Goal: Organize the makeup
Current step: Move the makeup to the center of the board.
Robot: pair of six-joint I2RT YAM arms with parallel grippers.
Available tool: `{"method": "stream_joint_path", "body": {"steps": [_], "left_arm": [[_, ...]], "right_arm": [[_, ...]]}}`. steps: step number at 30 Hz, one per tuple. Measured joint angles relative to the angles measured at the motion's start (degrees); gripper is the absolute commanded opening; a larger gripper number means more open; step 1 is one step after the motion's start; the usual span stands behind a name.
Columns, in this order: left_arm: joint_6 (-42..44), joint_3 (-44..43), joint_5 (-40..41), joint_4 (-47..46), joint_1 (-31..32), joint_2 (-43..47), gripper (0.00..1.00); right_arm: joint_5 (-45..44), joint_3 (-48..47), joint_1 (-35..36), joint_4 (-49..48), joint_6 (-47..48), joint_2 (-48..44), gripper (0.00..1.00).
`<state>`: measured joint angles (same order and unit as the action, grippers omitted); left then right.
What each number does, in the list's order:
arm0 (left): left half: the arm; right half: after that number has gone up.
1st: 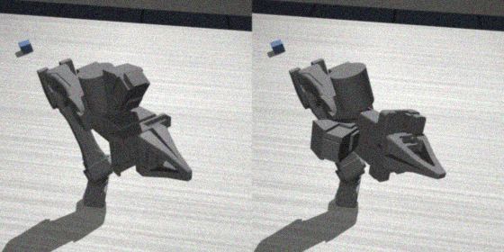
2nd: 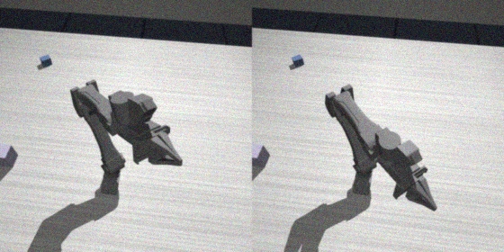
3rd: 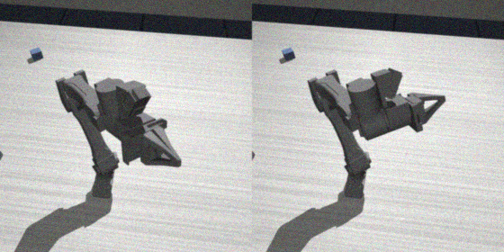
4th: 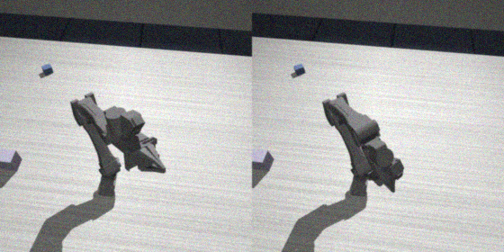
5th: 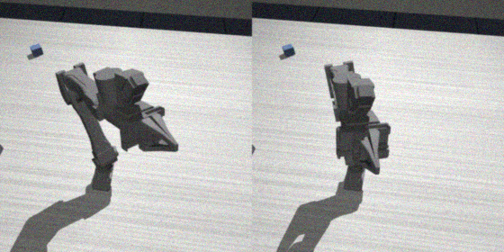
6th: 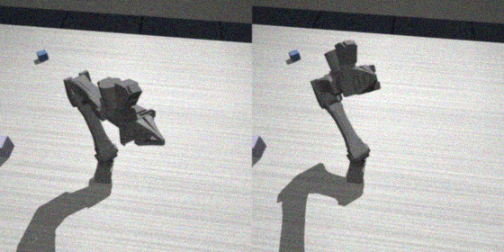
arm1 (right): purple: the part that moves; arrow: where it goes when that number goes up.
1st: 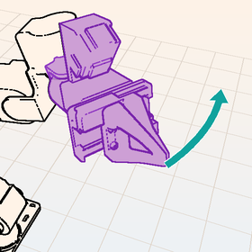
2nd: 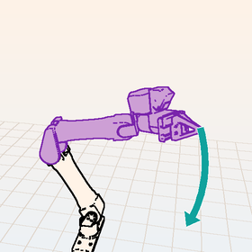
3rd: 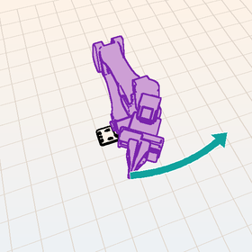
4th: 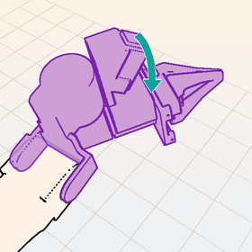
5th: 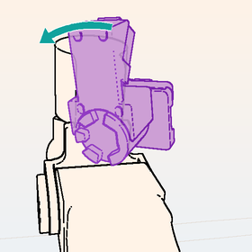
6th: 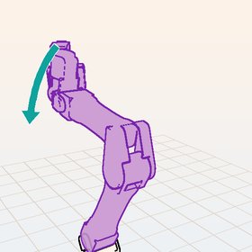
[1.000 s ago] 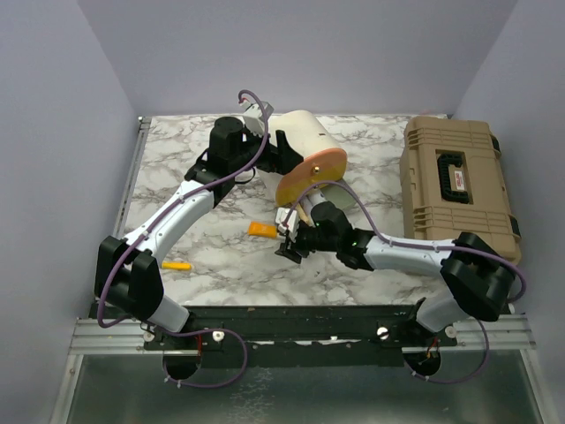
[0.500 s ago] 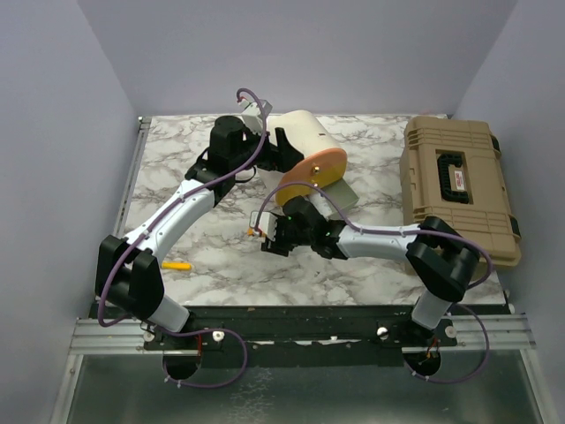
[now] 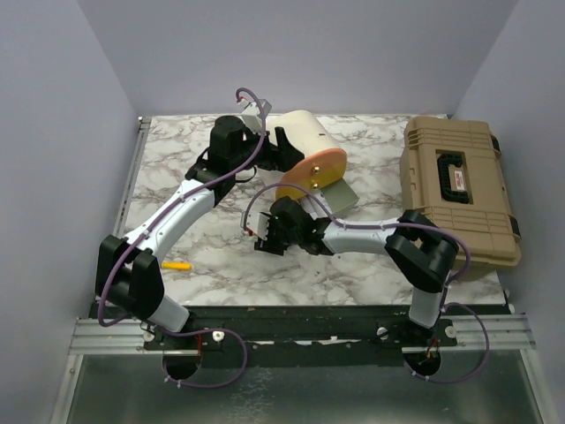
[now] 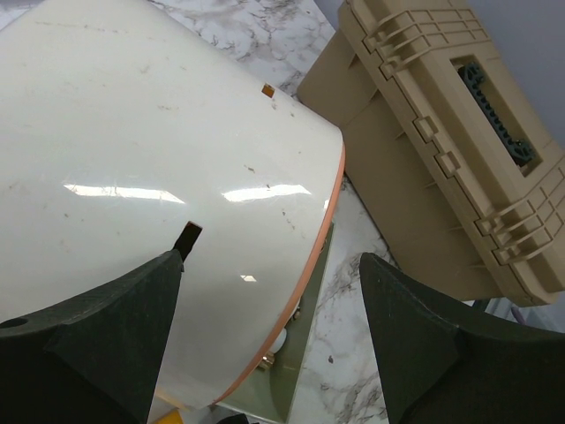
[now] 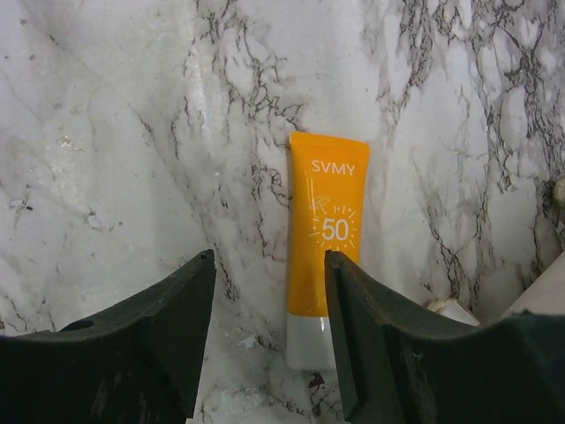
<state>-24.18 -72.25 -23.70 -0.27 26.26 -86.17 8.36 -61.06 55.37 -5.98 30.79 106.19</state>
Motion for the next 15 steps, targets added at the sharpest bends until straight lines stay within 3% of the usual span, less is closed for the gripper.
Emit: {"method": "stream_joint_path", "body": {"steps": [12, 15], "left_arm": [[-0.3, 0.0, 0.0, 0.0, 0.0, 0.0, 0.83], [-0.3, 0.0, 0.0, 0.0, 0.0, 0.0, 0.83]], "right_arm": [[-3.9, -8.7, 0.0, 6.6, -0.9, 6.8, 0.58], [-4.0, -10.4, 0.0, 8.7, -1.1, 7.6, 0.49]]}}
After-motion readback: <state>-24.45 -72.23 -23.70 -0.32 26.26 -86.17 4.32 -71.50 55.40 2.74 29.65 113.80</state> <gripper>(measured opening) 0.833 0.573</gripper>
